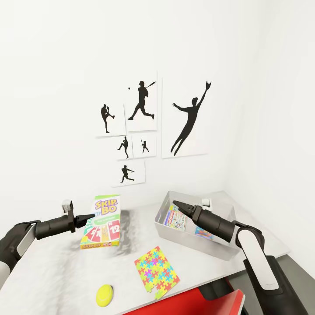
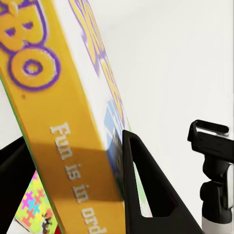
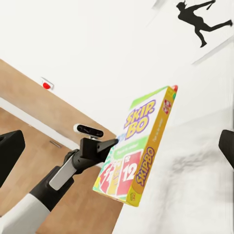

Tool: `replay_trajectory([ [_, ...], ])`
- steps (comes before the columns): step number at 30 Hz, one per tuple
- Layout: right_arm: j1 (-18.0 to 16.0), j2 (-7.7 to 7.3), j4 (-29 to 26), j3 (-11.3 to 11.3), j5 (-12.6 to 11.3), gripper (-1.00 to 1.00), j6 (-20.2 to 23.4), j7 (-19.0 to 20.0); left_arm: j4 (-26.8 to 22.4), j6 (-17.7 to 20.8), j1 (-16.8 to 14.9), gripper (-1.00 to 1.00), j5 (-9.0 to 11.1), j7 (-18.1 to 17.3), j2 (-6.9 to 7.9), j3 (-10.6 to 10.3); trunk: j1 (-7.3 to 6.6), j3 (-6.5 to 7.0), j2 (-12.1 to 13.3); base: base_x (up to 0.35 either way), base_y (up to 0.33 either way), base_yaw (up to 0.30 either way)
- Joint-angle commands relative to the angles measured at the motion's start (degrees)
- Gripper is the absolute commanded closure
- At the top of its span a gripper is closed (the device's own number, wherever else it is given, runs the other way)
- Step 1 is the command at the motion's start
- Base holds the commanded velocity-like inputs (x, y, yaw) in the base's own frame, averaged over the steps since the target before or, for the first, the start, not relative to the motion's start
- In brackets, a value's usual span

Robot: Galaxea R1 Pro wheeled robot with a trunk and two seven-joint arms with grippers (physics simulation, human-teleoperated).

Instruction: Put all the toys in the child's room - the three board games (two on the bed and one on the table), the two jigsaw puzzles on the table, and the tennis ball on the table - inside the toy box on the table in the child's room.

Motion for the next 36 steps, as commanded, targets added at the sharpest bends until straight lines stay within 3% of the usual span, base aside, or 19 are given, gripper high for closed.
replay_trajectory([
  [1,-0.03,-0.06,0.01,-0.26,0.26,-1.00,0.11,0.30,0.01,0.50,-0.04,1.00,0.18,-0.17,0.01,-0.03,0.03,-0.07,-0.08,0.000,0.000,0.000],
  [5,-0.08,-1.02,-0.10,-2.03,0.22,-1.00,0.37,0.29,-0.19,1.33,-0.05,1.00,0.17,-0.31,-0.11,0.01,0.03,-0.07,-0.08,0.000,0.000,0.000],
  [7,-0.07,-2.73,-0.10,-3.60,0.18,-1.00,0.59,0.32,-1.85,2.35,-0.05,1.00,0.17,-0.22,-0.45,0.00,0.03,-0.07,-0.08,0.000,0.000,0.000],
  [9,-0.04,-5.39,-0.17,-5.18,0.01,-1.00,0.80,0.37,-7.81,5.16,-0.05,1.00,-0.02,0.02,-1.57,-0.10,0.03,-0.07,-0.08,0.000,0.000,0.000],
  [11,-0.03,-6.55,-0.15,-5.73,-0.09,-1.00,0.91,0.37,-12.24,6.36,-0.08,1.00,-0.07,0.18,-2.94,-0.13,0.03,-0.07,-0.08,0.000,0.000,0.000],
  [15,-0.03,-7.29,-0.04,-6.74,-0.10,-1.00,0.94,0.37,-15.43,7.08,-0.29,1.00,0.04,0.31,-5.10,-0.10,0.03,-0.07,-0.08,0.000,0.000,0.000],
  [21,1.48,-8.76,0.13,-11.92,-0.29,-1.00,1.56,0.45,-15.97,7.10,-2.75,1.00,0.07,0.77,-9.17,0.07,0.03,-0.07,-0.08,0.000,0.000,0.000],
  [26,2.30,-9.15,0.25,-15.31,-0.33,-1.00,1.75,0.46,-15.78,6.95,-5.46,1.00,0.15,6.13,-14.59,0.17,0.03,-0.07,-0.08,0.000,0.000,0.000],
  [31,2.44,-9.86,0.52,-18.32,-0.30,-1.00,1.98,0.64,-15.17,6.40,-7.21,1.00,0.34,17.63,-22.71,0.53,0.03,-0.07,-0.08,0.000,0.000,0.000],
  [32,2.60,-10.28,0.62,-19.29,-0.31,-1.00,2.29,0.90,-15.14,6.33,-7.32,1.00,0.39,19.62,-24.66,1.17,0.03,-0.07,-0.08,0.000,0.000,0.000],
  [33,2.76,-10.50,0.72,-19.77,-0.32,-1.00,2.49,1.07,-15.13,6.30,-7.38,1.00,0.43,20.57,-25.70,1.64,0.03,-0.07,-0.08,0.000,0.000,0.000],
  [36,3.83,-11.38,1.93,-23.53,-0.34,-1.00,3.35,2.80,-15.07,6.17,-7.58,1.00,0.56,26.52,-31.82,5.55,0.03,-0.07,-0.08,0.000,0.000,0.000],
])
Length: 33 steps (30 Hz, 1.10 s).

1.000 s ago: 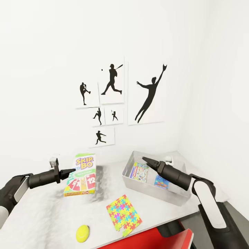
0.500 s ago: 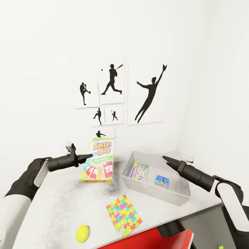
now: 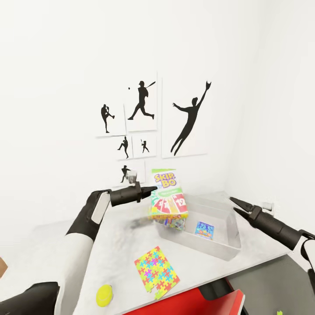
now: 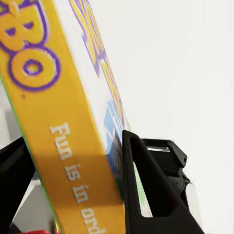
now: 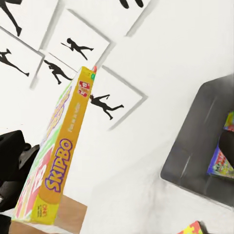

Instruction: Put all the toys in the child's room - the three board games (two on the bed and one on the table), the two jigsaw puzzles on the table, and the tennis ball on the table - inside the toy box on the table in the child's room.

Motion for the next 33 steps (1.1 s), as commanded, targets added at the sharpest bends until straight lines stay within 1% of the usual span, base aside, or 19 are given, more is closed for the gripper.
replay_trajectory([
  [1,0.15,-0.13,0.62,-1.64,0.38,-1.00,0.44,1.40,0.04,0.11,-0.07,1.00,-0.23,2.14,-1.63,1.28,0.03,-0.07,-0.08,0.000,0.000,0.000],
  [3,0.37,-0.28,1.85,-4.22,0.61,-1.00,0.61,3.69,0.05,-0.39,-0.12,1.00,-0.04,7.46,-3.82,2.46,0.03,-0.07,-0.08,0.000,0.000,0.000],
  [5,0.62,-0.33,2.71,-5.65,0.75,-1.00,0.65,5.61,0.42,-3.83,-0.12,1.00,0.86,12.14,-3.98,3.05,0.03,-0.07,-0.08,0.000,0.000,0.000],
  [6,0.68,-0.34,2.82,-5.85,0.76,-1.00,0.67,5.92,0.73,-5.11,-0.13,1.00,1.33,13.10,-3.98,3.12,0.03,-0.07,-0.08,0.000,0.000,0.000],
  [8,0.89,-0.36,3.06,-6.34,0.80,-1.00,0.66,6.65,3.25,-10.15,-0.12,1.00,4.38,16.53,-3.98,3.25,0.03,-0.07,-0.08,0.000,0.000,0.000],
  [10,0.97,-0.37,3.13,-6.54,0.81,-1.00,0.65,6.95,6.64,-14.44,-0.13,1.00,8.66,20.26,-3.98,3.10,0.03,-0.07,-0.08,0.000,0.000,0.000],
  [12,1.03,-0.37,3.17,-6.66,0.82,-1.00,0.64,7.07,9.72,-19.07,-0.15,1.00,12.56,25.14,-3.98,2.81,0.03,-0.07,-0.08,0.000,0.000,0.000],
  [14,1.08,-0.37,3.20,-6.72,0.85,-1.00,0.64,7.12,12.45,-23.77,-0.16,1.00,14.92,30.56,-3.98,1.96,0.03,-0.07,-0.08,0.000,0.000,0.000],
  [15,1.08,-0.37,3.21,-6.73,0.86,-1.00,0.64,7.13,12.99,-24.74,-0.16,1.00,15.29,31.65,-3.98,1.54,0.03,-0.07,-0.08,0.000,0.000,0.000],
  [17,1.10,-0.34,3.20,-6.75,0.87,-1.00,0.64,7.15,14.35,-27.51,-0.17,1.00,16.18,34.36,-3.98,-1.07,0.03,-0.07,-0.08,0.000,0.000,0.000],
  [19,1.11,-0.31,3.11,-6.76,0.85,-1.00,0.64,7.15,14.99,-28.75,-0.17,1.00,17.25,35.49,-3.98,-3.71,0.03,-0.07,-0.08,0.000,0.000,0.000],
  [21,1.11,-0.30,3.07,-6.76,0.86,-1.00,0.60,7.16,15.28,-29.28,-0.17,1.00,20.35,35.91,-3.98,-5.54,0.03,-0.07,-0.08,0.000,0.000,0.000],
  [22,1.11,-0.29,3.06,-6.76,0.87,-1.00,0.59,7.16,15.33,-29.37,-0.17,1.00,21.35,35.98,-3.98,-6.15,0.03,-0.07,-0.08,0.000,0.000,0.000],
  [23,1.11,-0.29,3.07,-6.76,0.87,-1.00,0.58,7.16,15.40,-29.49,-0.17,1.00,23.28,36.08,-3.98,-7.81,0.03,-0.07,-0.08,0.000,0.000,0.000],
  [26,1.11,-0.29,3.11,-6.76,0.86,-1.00,0.57,7.16,15.17,-29.72,-0.17,1.00,28.36,36.22,-3.98,-15.14,0.03,-0.07,-0.08,0.000,0.000,0.000],
  [28,1.11,-0.29,3.13,-6.76,0.89,-1.00,0.56,7.16,14.86,-30.78,-0.17,1.00,31.62,36.28,-3.98,-19.34,0.03,-0.07,-0.08,0.000,0.000,0.000],
  [29,1.11,-0.29,3.14,-6.76,0.88,-1.00,0.56,7.14,14.71,-31.31,-0.17,1.00,32.35,36.31,-3.98,-20.30,0.03,-0.07,-0.08,0.000,0.000,0.000],
  [32,1.11,-0.29,3.19,-6.76,0.90,-1.00,0.55,7.12,13.11,-34.28,-0.17,1.00,35.39,36.53,-3.98,-25.76,0.03,-0.07,-0.08,0.000,0.000,0.000],
  [33,1.11,-0.29,3.21,-6.76,0.90,-1.00,0.55,7.12,12.80,-34.56,-0.17,1.00,35.69,36.57,-3.98,-26.59,0.03,-0.07,-0.08,0.000,0.000,0.000],
])
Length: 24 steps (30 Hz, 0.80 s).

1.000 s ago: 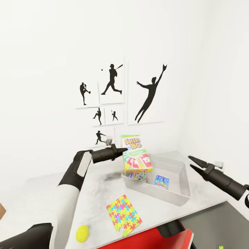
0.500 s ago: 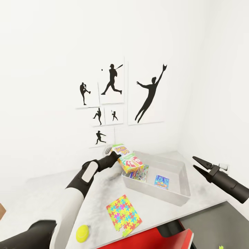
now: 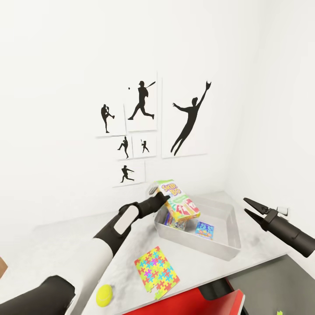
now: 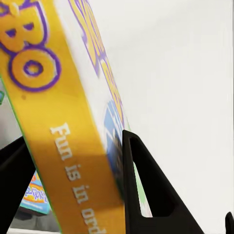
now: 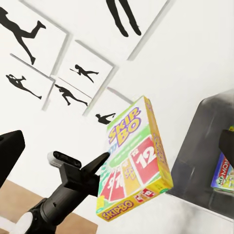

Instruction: Put all the toys in the child's room - the three board games (two on the bed and one on the table), the two jigsaw puzzles on the table, and the tennis ball on the table - inside the toy box on the table in the child's room.

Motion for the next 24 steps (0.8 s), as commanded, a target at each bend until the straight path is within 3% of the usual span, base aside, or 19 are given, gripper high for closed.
replay_trajectory([
  [1,-0.05,0.01,0.01,-0.08,0.24,-1.00,0.31,0.34,-0.61,-0.68,-0.04,1.00,0.80,0.12,0.00,-2.37,0.03,-0.08,-0.08,0.000,0.000,0.000],
  [4,-0.05,0.01,-0.04,-0.08,0.24,-1.00,0.31,0.35,-1.16,-3.36,-0.04,1.00,1.31,1.15,0.00,-4.88,0.03,-0.08,-0.08,0.000,0.000,0.000],
  [7,-0.05,0.01,-0.18,-0.08,0.18,-1.00,0.37,0.36,-1.33,-7.92,-0.04,1.00,1.51,4.80,0.00,-7.35,0.03,-0.08,-0.08,0.000,0.000,0.000],
  [9,-0.05,0.01,-0.24,-0.08,0.16,-1.00,0.38,0.36,-1.64,-11.70,-0.04,1.00,3.08,8.28,0.00,-10.54,0.03,-0.08,-0.08,0.000,0.000,0.000],
  [12,-0.05,0.01,-0.26,-0.08,0.16,-1.00,0.38,0.36,-3.47,-14.46,-0.04,1.00,8.28,12.08,0.00,-14.21,0.03,-0.08,-0.08,0.000,0.000,0.000],
  [14,-0.05,0.04,-0.37,-0.08,0.16,-1.00,0.38,0.36,-5.74,-17.82,-0.04,1.00,15.64,16.12,0.00,-19.15,0.03,-0.08,-0.08,0.000,0.000,0.000],
  [17,-0.05,0.08,-0.52,-0.08,0.16,-1.00,0.38,0.36,-9.03,-21.87,-0.06,1.00,22.21,20.62,0.00,-23.55,0.03,-0.08,-0.08,0.000,0.000,0.000],
  [20,-0.05,0.12,-0.62,-0.07,0.16,-1.00,0.38,0.36,-12.11,-23.18,-0.09,1.00,25.02,24.00,0.00,-24.95,0.03,-0.08,-0.08,0.000,0.000,0.000],
  [24,-0.05,0.18,-0.69,-0.01,0.16,-1.00,0.38,0.36,-13.70,-24.35,-0.08,1.00,26.53,26.46,0.00,-25.53,0.03,-0.08,-0.08,0.000,0.000,0.000],
])
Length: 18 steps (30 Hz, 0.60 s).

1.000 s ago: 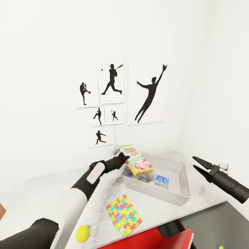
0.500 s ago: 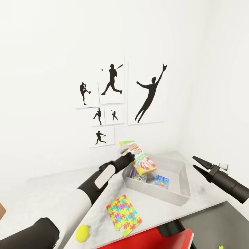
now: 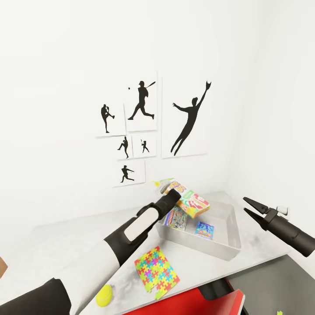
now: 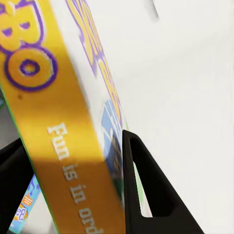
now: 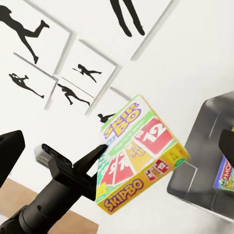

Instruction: Put all the toys in the child's room - the three board games (two on the bed and one on the table), the two jigsaw puzzles on the table, and the tennis ball on the table - inside the toy box on the table in the child's room.

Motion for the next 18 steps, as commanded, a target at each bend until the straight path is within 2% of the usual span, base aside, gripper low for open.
replay_trajectory([
  [1,-0.05,0.00,-0.01,-0.08,0.24,-1.00,0.31,0.32,-0.26,-0.99,-0.03,1.00,1.56,0.64,0.00,-0.13,0.03,-0.07,-0.09,0.000,0.000,0.000],
  [2,-0.05,0.00,-0.04,-0.08,0.24,-1.00,0.34,0.32,-0.30,-1.37,-0.04,1.00,2.19,0.71,0.00,-0.17,0.03,-0.07,-0.09,0.000,0.000,0.000],
  [4,-0.05,0.02,-1.06,-0.04,0.24,-1.00,1.13,0.27,-0.40,-2.83,-0.03,1.00,5.11,0.87,0.00,-0.52,0.03,-0.07,-0.09,0.000,0.000,0.000],
  [6,-0.05,0.27,-3.34,0.01,0.29,-1.00,3.14,0.02,-0.44,-3.89,-0.03,1.00,7.50,0.94,0.00,-1.85,0.03,-0.07,-0.09,0.000,0.000,0.000],
  [7,-0.05,0.40,-4.45,0.14,0.32,-1.00,4.27,-0.09,-0.46,-4.60,-0.02,1.00,8.69,0.96,0.00,-3.17,0.03,-0.07,-0.09,0.000,0.000,0.000],
  [9,-0.05,0.46,-5.02,0.71,0.33,-1.00,4.92,-0.14,-0.50,-5.02,-0.01,1.00,9.38,0.99,0.00,-4.44,0.03,-0.07,-0.09,0.000,0.000,0.000],
  [13,-0.05,0.38,-5.59,5.37,0.40,-1.00,4.92,-0.41,-0.85,-5.32,-0.01,1.00,10.10,1.06,0.00,-6.11,0.03,-0.07,-0.09,0.000,0.000,0.000],
  [14,-0.05,0.29,-5.62,5.73,0.42,-1.00,4.92,-0.53,-0.88,-5.33,-0.01,1.00,10.14,1.08,0.00,-6.18,0.03,-0.07,-0.09,0.000,0.000,0.000],
  [16,-0.16,-0.12,-5.67,6.46,0.44,-1.00,4.92,-1.51,-0.95,-5.35,-0.01,1.00,10.25,1.16,0.00,-6.34,0.03,-0.07,-0.09,0.000,0.000,0.000],
  [18,-0.56,-1.72,-5.70,6.72,0.36,-1.00,4.92,-3.75,-0.98,-5.36,-0.02,1.00,10.30,1.31,0.00,-6.41,0.03,-0.07,-0.09,0.000,0.000,0.000],
])
